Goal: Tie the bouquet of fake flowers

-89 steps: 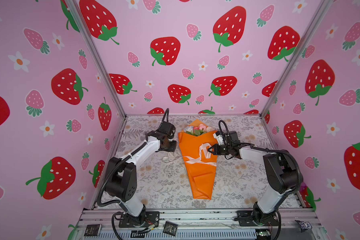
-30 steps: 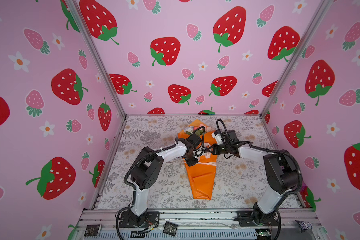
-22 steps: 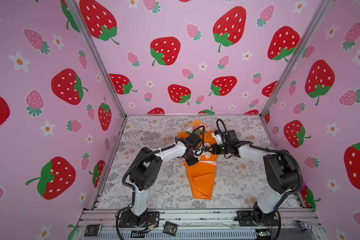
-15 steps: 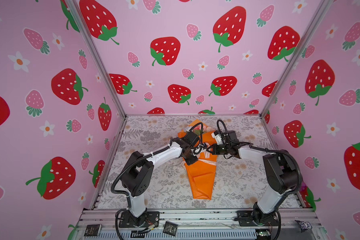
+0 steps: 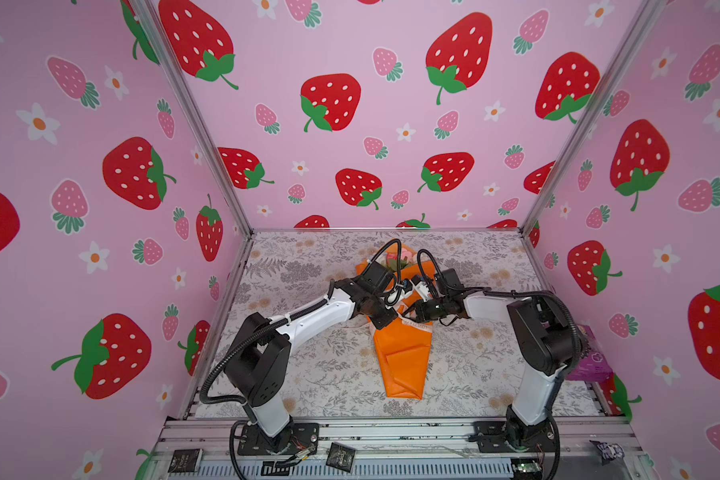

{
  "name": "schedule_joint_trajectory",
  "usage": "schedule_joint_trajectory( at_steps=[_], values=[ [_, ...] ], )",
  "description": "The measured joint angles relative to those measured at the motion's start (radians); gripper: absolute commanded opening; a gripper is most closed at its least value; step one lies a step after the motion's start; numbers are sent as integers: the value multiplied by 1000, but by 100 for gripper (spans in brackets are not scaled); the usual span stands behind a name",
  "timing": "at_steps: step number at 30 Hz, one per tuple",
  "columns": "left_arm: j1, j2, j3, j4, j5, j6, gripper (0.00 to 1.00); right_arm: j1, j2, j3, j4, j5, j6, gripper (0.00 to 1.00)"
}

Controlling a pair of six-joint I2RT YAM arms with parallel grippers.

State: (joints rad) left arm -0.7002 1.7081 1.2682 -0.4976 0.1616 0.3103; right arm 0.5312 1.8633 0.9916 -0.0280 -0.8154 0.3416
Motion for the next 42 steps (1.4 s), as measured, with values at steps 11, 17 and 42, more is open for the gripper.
schedule_joint_trajectory(
  at_steps=[11,17,42],
  values=[
    [0,0,-1,18,-5,-23,0,-8,-67,23,-127,38,-69,37],
    [0,0,-1,29,-5,-33,0,-27,-205,25,-129,198,-52,38],
    [11,58,-1,42,-49,-109,0,232,-413,-399,339,498,-461,37]
  ],
)
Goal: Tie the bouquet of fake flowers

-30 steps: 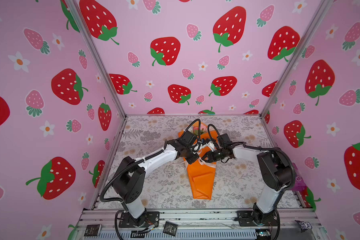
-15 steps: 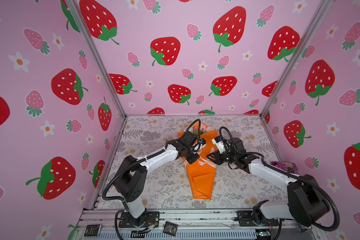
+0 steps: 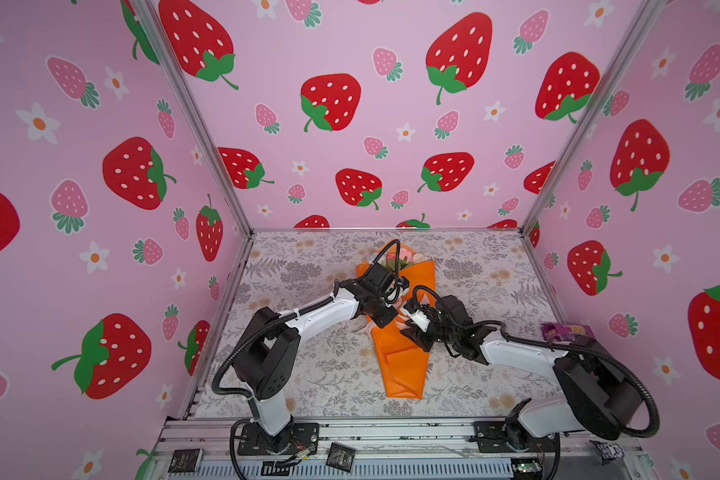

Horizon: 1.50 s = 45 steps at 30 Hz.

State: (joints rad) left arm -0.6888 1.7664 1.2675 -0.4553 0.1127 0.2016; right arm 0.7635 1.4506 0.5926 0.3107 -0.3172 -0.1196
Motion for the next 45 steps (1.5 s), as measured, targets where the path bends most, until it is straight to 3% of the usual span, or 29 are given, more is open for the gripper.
schedule_joint_trajectory(
  at_steps=[18,21,27,31,38,41,45],
  values=[
    [21,41,9,7,-5,-30,0,0,135,-2,120,66,-106,39],
    [20,41,9,10,-4,-35,0,0,152,-2,119,65,-116,32],
    [16,41,9,10,-3,-45,0,0,148,-2,108,62,-117,0],
    [16,41,9,10,1,-54,0,0,97,-4,72,51,-86,0],
    [17,34,8,-1,19,-122,38,-14,-101,-5,16,-82,92,0],
    [26,-11,-6,-10,36,-174,48,-51,-122,-5,-47,-143,184,0],
    [61,-128,-72,-5,72,-249,52,-135,-123,-5,-126,-256,317,0]
  ],
)
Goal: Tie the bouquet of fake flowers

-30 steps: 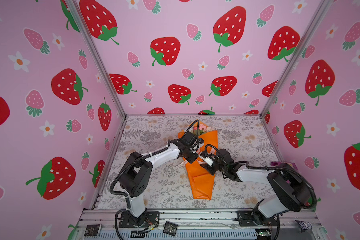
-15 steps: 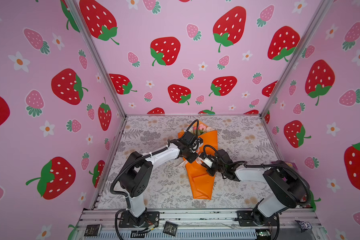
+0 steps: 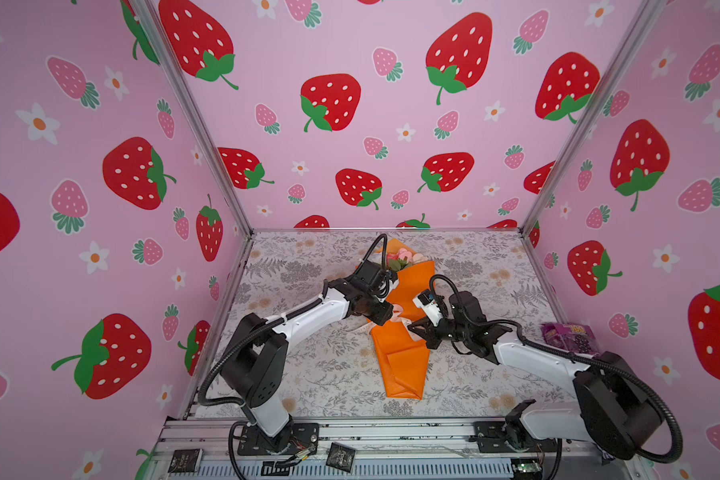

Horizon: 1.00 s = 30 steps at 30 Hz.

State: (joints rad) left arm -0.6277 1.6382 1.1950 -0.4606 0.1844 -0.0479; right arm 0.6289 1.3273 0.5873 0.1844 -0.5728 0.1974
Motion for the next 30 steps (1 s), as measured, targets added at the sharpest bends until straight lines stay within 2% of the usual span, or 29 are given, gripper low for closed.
schedule_joint_trajectory(
  at_steps=[2,7,10,13,20,28,30],
  values=[
    [29,-64,-46,13,6,-42,54,-40,-1,2,-32,-55,59,0],
    [141,-174,-181,42,-27,-196,55,-67,14,58,-150,-95,95,0],
    [243,-166,-227,32,-58,-290,58,-66,31,94,-179,-111,96,0],
    [298,-134,-238,29,-93,-347,59,-66,31,99,-189,-120,96,0],
    [319,-58,-238,26,-150,-409,61,-66,34,99,-209,-119,94,0],
    [327,85,-196,17,-192,-429,51,-66,34,101,-217,-114,93,0],
    [328,101,-183,19,-192,-429,42,-66,34,112,-242,-103,90,0]
  ],
)
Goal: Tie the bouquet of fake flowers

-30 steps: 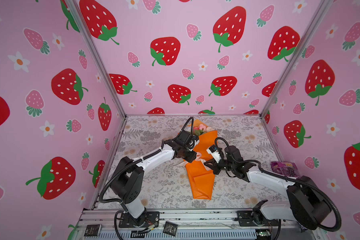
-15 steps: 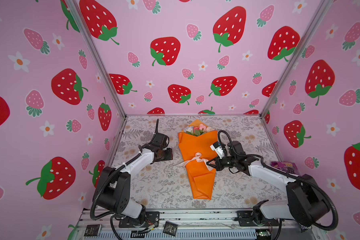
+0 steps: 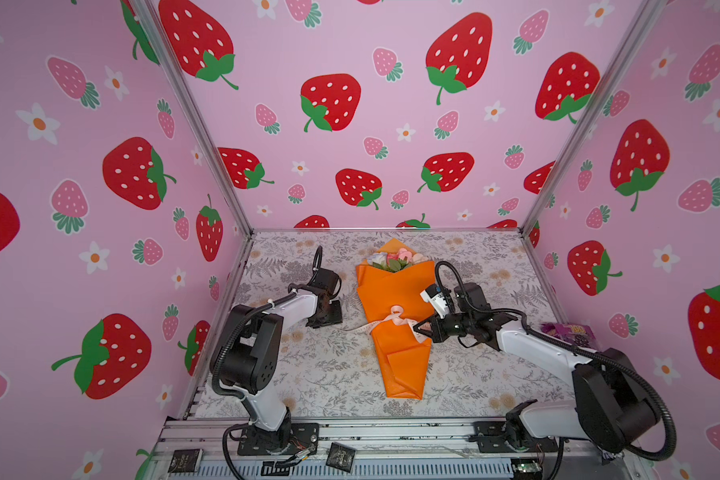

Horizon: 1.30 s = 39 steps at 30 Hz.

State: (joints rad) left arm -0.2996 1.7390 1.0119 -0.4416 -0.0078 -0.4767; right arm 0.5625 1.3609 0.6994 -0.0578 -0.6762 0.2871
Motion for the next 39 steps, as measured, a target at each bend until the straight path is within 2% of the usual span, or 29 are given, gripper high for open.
schedule_joint_trajectory(
  at_steps=[3,8,19,24,30,39],
  values=[
    [1,5,9,4,0,1,25,0,-5,29,-72,55,-3,0],
    [5,0,10,5,1,18,0,0,-41,108,-269,233,-19,0],
    [12,-97,-22,17,20,33,0,-4,-59,342,-644,603,4,0],
    [12,-101,-31,31,76,32,0,-12,-40,425,-726,792,34,0],
    [12,-132,-61,42,158,31,0,-62,-80,420,-702,933,41,0],
    [-12,-183,-90,61,266,19,0,-106,-180,359,-558,998,22,0]
  ],
)
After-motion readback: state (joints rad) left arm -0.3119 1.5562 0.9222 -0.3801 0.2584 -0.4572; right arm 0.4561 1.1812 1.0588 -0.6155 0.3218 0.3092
